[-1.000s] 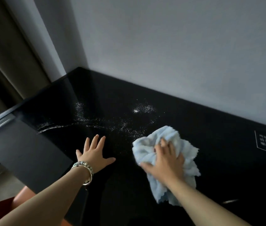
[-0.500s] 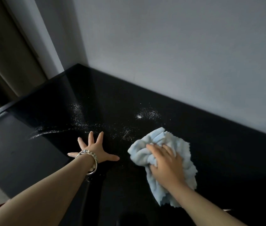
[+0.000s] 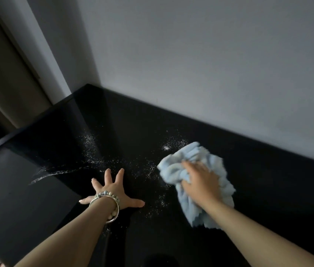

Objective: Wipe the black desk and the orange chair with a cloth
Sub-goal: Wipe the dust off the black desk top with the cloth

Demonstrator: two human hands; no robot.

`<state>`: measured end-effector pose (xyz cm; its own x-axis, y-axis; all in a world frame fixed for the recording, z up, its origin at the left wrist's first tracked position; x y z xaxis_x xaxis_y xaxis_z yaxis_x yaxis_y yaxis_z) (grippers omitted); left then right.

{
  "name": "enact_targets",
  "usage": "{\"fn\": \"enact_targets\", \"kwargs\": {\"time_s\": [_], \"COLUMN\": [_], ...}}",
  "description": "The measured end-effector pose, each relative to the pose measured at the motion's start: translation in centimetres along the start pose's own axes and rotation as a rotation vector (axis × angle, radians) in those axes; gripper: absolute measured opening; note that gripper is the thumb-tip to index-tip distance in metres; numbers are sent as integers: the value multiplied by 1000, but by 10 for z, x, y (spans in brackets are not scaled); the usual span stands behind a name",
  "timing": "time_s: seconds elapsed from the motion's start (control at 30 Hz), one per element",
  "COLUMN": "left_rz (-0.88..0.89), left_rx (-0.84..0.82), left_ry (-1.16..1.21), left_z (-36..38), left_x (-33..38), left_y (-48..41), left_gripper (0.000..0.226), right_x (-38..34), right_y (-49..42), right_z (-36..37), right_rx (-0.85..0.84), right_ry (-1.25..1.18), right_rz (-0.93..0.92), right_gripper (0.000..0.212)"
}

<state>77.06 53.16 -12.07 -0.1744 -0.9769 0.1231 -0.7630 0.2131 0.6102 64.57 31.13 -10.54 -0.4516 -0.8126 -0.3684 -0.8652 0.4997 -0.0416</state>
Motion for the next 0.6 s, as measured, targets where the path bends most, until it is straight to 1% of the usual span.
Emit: {"fn": "enact_targets", "kwargs": {"time_s": [0.03,0.07,0.1,0.13,0.17,0.2,0.27,0.3,0.33,0.37,0.4,0.43,0.5,0.53,0.57,0.6], "left_rz": [5,8,9,10,10,10,6,4,1,-1,-2,-2,-4,-4,-4,-2], "left_rx": [12,22,25,23,18,13,2,-5,-14,-19,-17,-10,15,30,44,53], "left_ry": [-1,1,1,0,-6,-13,-18,-11,2,13,18,16,13,14,14,11], "left_z": [0,0,0,0,0,-1,-1,0,0,0,0,-1,-3,-5,-6,-7], "left_x": [0,1,1,1,1,1,1,1,1,1,1,2,2,2,2,2], "left_y": [1,2,2,2,2,2,2,1,1,1,2,3,6,9,13,15], "left_gripper": [135,134,133,133,133,133,135,135,135,135,135,135,133,131,129,127], "right_x": [-12,-15,-8,9,33,60,96,100,92,76,55,32,-12,-24,-25,-16], "right_y": [11,19,21,17,6,-7,-27,-34,-37,-38,-36,-32,-9,2,4,-1], "right_z": [1,-3,-10,-15,-20,-26,-37,-38,-36,-31,-23,-12,9,13,12,6], "right_rx": [-48,-24,67,163,213,238,213,182,143,113,91,64,-62,-124,-151,-130], "right_ry": [-51,-83,-74,-36,-12,8,50,75,117,151,170,161,87,53,37,41], "right_rz": [-120,-213,-259,-216,-78,99,453,570,612,569,461,312,4,-103,-150,-133], "right_gripper": [44,45,43,37,32,33,42,46,48,49,49,49,52,54,55,56]}}
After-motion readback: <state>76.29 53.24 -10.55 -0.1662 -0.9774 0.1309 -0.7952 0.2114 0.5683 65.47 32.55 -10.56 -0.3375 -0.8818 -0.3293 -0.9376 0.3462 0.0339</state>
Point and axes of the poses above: each hand's wrist, its own y-axis away from the middle knuckle, its own z-axis out of the palm, x = y × z, the point moved 5 cm from there along -y, towards the middle knuckle, and after that the axes turned 2 degrees about -z, right-handed, at the moved point
